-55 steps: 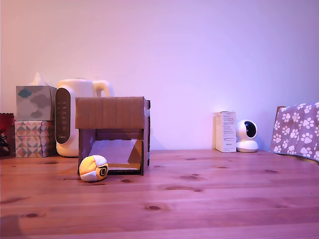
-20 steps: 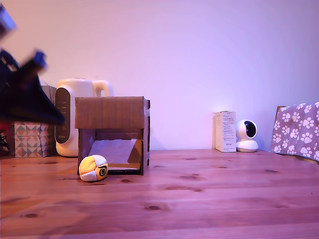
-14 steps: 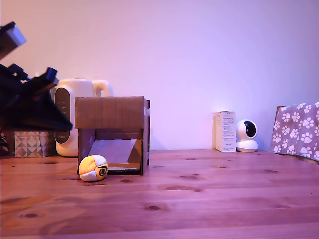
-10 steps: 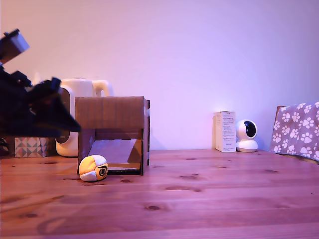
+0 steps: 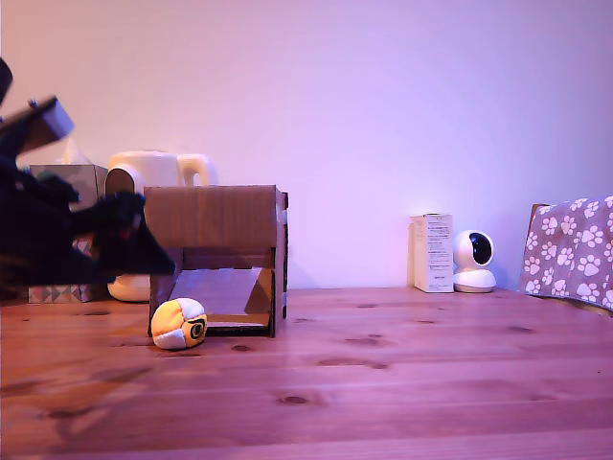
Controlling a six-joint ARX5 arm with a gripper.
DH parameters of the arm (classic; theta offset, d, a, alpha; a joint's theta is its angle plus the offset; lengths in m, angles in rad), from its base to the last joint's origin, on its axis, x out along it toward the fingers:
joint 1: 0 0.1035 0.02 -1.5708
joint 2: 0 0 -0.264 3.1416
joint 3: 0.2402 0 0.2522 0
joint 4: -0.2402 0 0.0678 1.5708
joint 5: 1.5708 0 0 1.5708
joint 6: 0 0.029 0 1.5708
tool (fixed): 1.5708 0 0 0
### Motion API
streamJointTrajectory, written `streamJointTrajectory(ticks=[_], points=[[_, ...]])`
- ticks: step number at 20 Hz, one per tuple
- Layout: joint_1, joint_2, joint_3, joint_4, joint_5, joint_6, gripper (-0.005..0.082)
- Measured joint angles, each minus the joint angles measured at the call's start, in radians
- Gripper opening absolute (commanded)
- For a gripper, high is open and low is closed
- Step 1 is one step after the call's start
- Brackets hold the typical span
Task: Drop the footbag into the cardboard dice tower
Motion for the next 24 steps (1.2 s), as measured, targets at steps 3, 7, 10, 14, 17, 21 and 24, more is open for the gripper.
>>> streamJointTrajectory(ticks=[3, 7, 10, 14, 17, 21, 24], points=[[0.0, 0.076, 0.021, 0.04, 0.0, 0.002, 0.0722], [0.0, 0.185, 0.107, 0.045, -0.001, 0.015, 0.0722], [0.0, 0.253, 0.172, 0.046, -0.015, 0.026, 0.0722], [0.0, 0.338, 0.248, 0.043, -0.039, 0.043, 0.0722], [0.0, 0.371, 0.282, 0.021, -0.04, 0.052, 0.0721], [0.0, 0.392, 0.306, 0.005, -0.048, 0.053, 0.0388], [0.0, 0.393, 0.306, -0.005, -0.061, 0.053, 0.0051]])
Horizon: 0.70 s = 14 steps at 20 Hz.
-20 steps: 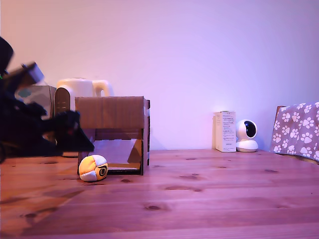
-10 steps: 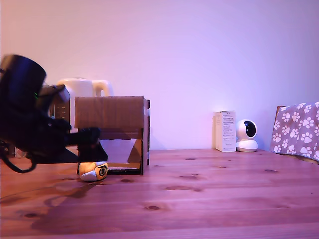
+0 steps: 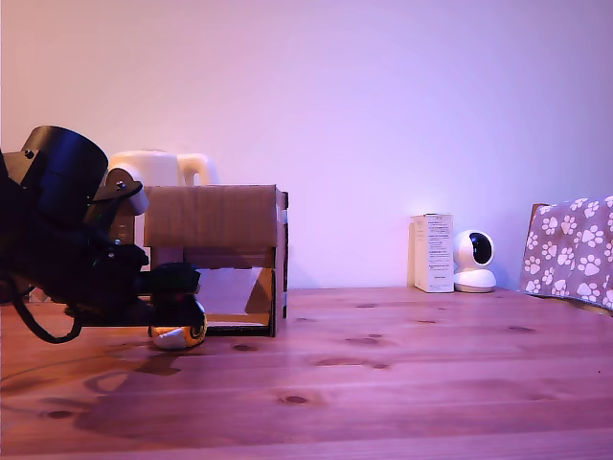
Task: Drop the footbag into the cardboard dice tower
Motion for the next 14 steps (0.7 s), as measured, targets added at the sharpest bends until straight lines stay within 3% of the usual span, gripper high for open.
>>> streamJointTrajectory(ticks=[5, 14], points=[[0.001, -0.007, 0.006, -0.033, 0.007, 0.0, 0.0043], [-0.001, -0.358, 0.008, -0.514, 0.133, -0.001, 0.0043]])
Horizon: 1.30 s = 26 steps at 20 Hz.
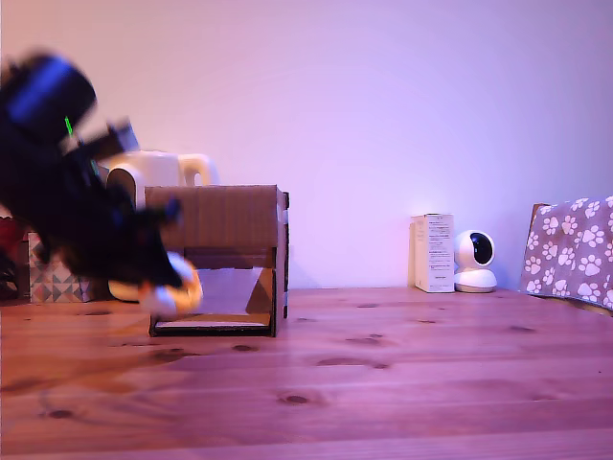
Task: Drop the footbag into the cardboard dice tower
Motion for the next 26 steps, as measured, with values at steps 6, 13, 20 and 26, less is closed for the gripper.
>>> streamJointTrajectory(ticks=[6, 13, 20, 26], points=[[0.0, -0.227, 0.0, -0.091, 0.015, 0.0, 0.0043], [0.0, -0.327, 0.0, 0.208, 0.018, 0.0, 0.0043], [0.0, -0.236, 0.188, 0.123, -0.008, 0.0, 0.0044], [0.0, -0.018, 0.528, -0.148, -0.007, 0.009, 0.0044]])
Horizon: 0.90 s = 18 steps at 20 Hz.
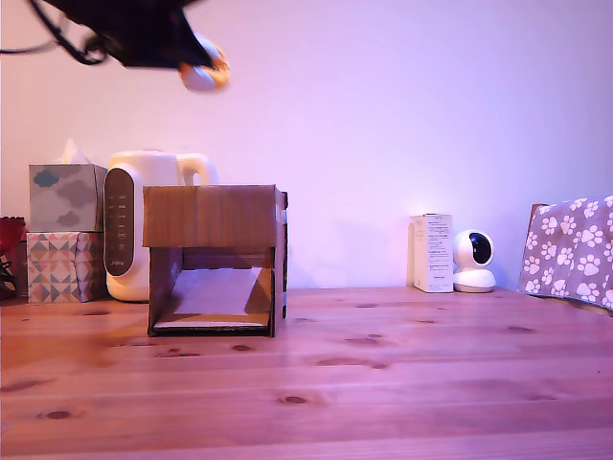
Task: Drop the footbag into the cardboard dice tower
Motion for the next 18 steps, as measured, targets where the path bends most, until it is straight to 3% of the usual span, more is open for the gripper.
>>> streamJointTrajectory(ticks=[6, 10, 12, 15, 16, 18], points=[[0.006, 0.238, 0.253, -0.232, 0.0, 0.043, 0.0044], [0.016, 0.306, 0.308, -0.283, -0.001, 0.044, 0.0088], [0.016, 0.311, 0.308, -0.285, -0.001, 0.044, 0.0209], [0.02, 0.311, 0.314, -0.288, 0.0, 0.045, 0.0659], [0.02, 0.311, 0.325, -0.304, 0.001, 0.048, 0.0691], [0.022, 0.31, 0.362, -0.342, 0.002, 0.085, 0.0662]])
